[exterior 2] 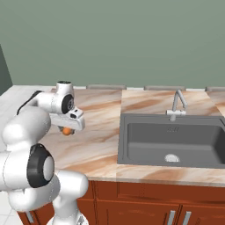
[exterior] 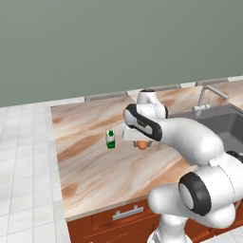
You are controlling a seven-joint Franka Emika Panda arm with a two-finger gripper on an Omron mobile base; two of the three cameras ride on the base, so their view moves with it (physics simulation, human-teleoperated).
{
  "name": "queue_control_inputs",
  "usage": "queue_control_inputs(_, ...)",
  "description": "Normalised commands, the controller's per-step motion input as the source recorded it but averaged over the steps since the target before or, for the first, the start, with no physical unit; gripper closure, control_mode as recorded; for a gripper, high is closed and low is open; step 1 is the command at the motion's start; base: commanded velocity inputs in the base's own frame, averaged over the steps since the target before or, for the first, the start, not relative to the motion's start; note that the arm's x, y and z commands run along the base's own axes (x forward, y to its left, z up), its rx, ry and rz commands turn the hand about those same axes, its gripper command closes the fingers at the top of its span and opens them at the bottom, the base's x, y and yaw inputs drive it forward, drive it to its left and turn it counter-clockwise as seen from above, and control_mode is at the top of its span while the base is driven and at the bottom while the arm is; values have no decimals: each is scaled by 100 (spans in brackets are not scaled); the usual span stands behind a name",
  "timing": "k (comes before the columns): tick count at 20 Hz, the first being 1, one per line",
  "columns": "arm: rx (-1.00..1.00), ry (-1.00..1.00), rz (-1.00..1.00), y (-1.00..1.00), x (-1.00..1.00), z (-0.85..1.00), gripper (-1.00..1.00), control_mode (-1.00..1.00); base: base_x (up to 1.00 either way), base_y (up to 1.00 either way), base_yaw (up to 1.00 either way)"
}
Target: Gather the eggs and milk located in the vicinity of the sink area and place them right next to the bowl.
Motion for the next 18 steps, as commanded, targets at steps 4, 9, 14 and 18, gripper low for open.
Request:
queue_control_inputs(4, 0, 0, 6, -47, -57, 100, 100, -100, 0, 0, 0)
queue_control_inputs(9, -1, 0, 10, -22, -52, 100, 100, -100, 0, 0, 0)
queue_control_inputs(14, -1, 0, 6, -3, -39, 66, 100, -100, 0, 0, 0)
queue_control_inputs(18, 0, 0, 0, 0, 0, 0, 100, -100, 0, 0, 0)
